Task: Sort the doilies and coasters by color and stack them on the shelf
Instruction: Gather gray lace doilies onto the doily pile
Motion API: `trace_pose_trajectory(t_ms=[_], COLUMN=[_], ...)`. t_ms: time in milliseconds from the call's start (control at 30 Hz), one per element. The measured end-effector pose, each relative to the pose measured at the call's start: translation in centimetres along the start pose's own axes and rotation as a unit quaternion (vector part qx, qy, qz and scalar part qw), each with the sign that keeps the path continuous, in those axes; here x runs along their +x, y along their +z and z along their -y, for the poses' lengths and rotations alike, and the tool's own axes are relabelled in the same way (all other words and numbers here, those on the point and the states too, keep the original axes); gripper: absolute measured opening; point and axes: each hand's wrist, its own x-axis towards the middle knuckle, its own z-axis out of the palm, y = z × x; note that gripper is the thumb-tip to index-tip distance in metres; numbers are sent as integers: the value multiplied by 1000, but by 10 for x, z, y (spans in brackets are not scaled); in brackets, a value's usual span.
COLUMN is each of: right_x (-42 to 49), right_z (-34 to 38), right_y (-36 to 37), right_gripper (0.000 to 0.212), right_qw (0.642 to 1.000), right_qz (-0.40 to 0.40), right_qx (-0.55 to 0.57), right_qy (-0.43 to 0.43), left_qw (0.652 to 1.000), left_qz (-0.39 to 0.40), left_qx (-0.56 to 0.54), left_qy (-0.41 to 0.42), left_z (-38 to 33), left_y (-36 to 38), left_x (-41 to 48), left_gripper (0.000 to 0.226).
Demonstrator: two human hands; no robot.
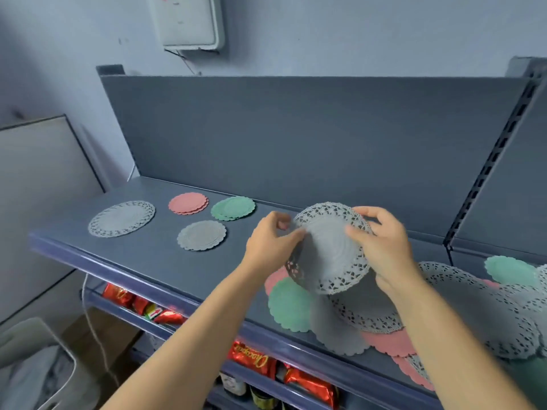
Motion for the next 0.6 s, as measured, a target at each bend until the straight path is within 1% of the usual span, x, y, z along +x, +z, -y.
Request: trace_pose_trajectory(t_ms=[67, 100, 167, 233, 300, 333, 367, 467, 533, 600], right_x=[2, 4, 9, 14, 17, 17, 17, 16, 14, 15], right_z=[17, 21, 26, 26, 21, 17, 11, -2, -9, -20], right_y=[31, 49, 91, 141, 201, 235, 270, 374, 423, 453], right_gripper=[28, 28, 28, 31, 31, 31, 34, 50, 50, 46], right_qw=[998, 997, 997, 995, 989, 986, 985, 974, 958, 938], right_qz=[15, 22, 39, 81, 141, 161, 163, 151, 165, 169], right_qx=[59, 69, 63, 47, 19, -6, -45, -163, -219, -281], right_qy=[21, 26, 25, 35, 50, 46, 31, -40, -78, -109], left_qw=[998, 994, 987, 982, 977, 978, 979, 982, 986, 987], left_qz=[-6, 5, 7, -33, -90, -115, -133, -165, -163, -128], left_qx=[-69, -109, -161, -188, -194, -176, -153, -88, -4, 92], left_qy=[2, -1, -4, -1, -6, -8, -10, -21, -24, -30], left_z=[5, 9, 23, 45, 74, 93, 111, 163, 190, 215], left_y=[-40, -61, -106, -154, -201, -223, -244, -299, -328, -347], left_x=[6, 10, 20, 34, 52, 62, 72, 106, 130, 152], left_gripper=[22, 20, 25, 26, 23, 22, 22, 25, 30, 33])
